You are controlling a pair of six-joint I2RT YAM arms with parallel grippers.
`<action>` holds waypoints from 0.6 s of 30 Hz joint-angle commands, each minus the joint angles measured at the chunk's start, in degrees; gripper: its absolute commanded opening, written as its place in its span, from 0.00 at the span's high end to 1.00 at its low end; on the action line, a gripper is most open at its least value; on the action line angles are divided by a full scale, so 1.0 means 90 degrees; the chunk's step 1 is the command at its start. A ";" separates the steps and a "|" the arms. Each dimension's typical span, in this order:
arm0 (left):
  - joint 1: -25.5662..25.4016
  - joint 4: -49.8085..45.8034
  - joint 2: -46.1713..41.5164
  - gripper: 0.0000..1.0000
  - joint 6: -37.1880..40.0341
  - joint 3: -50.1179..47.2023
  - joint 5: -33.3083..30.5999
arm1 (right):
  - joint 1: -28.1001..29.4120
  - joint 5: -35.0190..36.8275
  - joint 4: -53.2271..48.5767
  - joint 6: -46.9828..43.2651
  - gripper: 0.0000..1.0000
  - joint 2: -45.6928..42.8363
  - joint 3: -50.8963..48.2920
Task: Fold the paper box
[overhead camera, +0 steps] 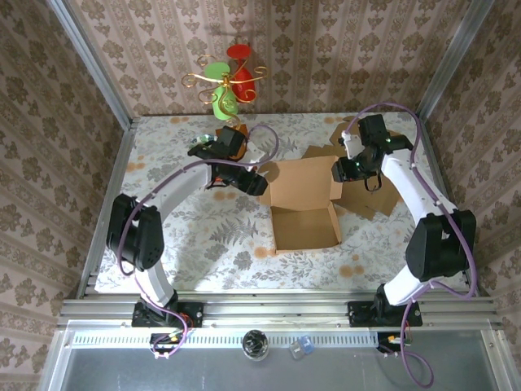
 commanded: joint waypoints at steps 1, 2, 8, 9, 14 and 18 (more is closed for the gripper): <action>-0.0065 -0.0011 0.0210 0.50 -0.0044 0.0318 -0.0018 | -0.0027 -0.0183 -0.0135 -0.0115 0.61 0.0092 0.0180; -0.0076 -0.0030 0.0268 0.51 -0.0053 0.0384 -0.0028 | -0.0030 -0.0175 -0.0125 -0.0116 0.62 0.0085 0.0168; -0.0115 -0.0088 0.0386 0.56 -0.0107 0.0544 -0.0105 | -0.0035 -0.0228 -0.0058 -0.0082 0.67 0.0189 0.0216; -0.0116 -0.0089 0.0385 0.57 -0.0103 0.0545 -0.0121 | -0.0035 -0.0241 -0.0051 -0.0078 0.68 0.0201 0.0231; -0.0115 -0.0080 0.0390 0.68 -0.0168 0.0554 -0.0146 | -0.0027 -0.0253 -0.0003 -0.0033 0.75 0.0221 0.0242; -0.0124 -0.0108 0.0455 0.77 -0.0236 0.0633 -0.0126 | -0.0012 -0.0244 0.0081 0.0019 0.84 0.0157 0.0203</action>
